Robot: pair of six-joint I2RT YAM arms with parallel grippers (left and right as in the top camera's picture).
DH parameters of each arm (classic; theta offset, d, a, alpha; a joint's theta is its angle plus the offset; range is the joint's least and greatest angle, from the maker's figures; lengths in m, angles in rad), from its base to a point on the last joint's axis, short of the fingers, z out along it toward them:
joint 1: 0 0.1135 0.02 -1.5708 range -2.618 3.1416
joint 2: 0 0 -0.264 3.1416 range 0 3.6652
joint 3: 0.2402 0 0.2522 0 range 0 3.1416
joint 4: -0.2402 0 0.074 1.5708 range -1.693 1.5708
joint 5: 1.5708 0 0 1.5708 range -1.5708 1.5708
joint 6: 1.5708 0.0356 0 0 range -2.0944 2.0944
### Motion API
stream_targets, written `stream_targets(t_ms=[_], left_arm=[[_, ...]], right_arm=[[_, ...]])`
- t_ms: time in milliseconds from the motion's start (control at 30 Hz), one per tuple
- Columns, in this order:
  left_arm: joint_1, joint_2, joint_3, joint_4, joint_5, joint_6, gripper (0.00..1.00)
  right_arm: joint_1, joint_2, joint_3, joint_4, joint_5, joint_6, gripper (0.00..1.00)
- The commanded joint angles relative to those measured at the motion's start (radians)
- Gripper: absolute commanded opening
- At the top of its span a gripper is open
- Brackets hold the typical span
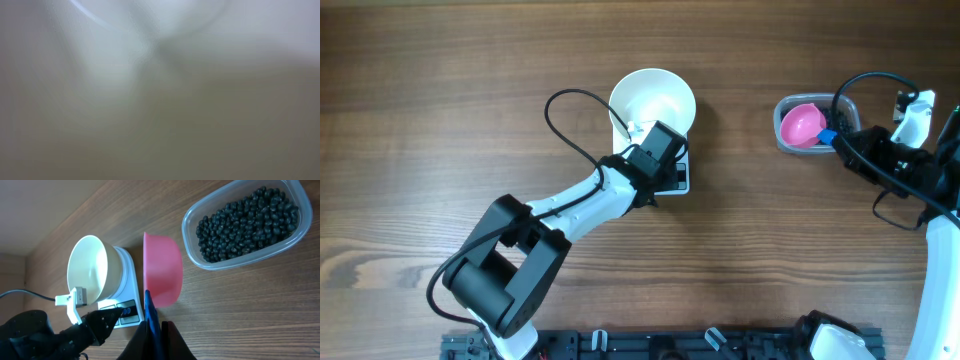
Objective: Scoop item into bowl and weigh 150g on scale
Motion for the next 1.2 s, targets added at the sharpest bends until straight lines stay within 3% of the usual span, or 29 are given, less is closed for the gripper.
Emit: stream_targets(t_ms=[0,133,400,667,867,1167], left_arm=[[0.004,0.053,-0.027,-0.010,-0.003,-0.005,0.04],[0.008,-0.007,-0.026,-0.035,0.056,0.046,0.04],[0.008,-0.364,-0.026,-0.214,0.058,0.109,0.04],[0.015,-0.627,-0.026,-0.400,0.018,0.323,0.04],[0.058,-0.662,-0.026,-0.463,-0.092,0.400,0.04],[0.108,-0.629,-0.026,-0.466,-0.077,0.764,0.04]], right_arm=[[-0.003,0.001,0.020,-0.005,0.009,-0.021,0.04],[-0.003,0.001,0.020,-0.005,0.009,-0.022,0.04],[-0.003,0.001,0.020,-0.005,0.028,-0.022,0.04],[-0.003,0.001,0.020,-0.004,0.027,-0.021,0.04],[-0.003,0.001,0.020,0.025,0.027,-0.021,0.05],[-0.003,0.001,0.020,0.102,0.028,-0.021,0.04]])
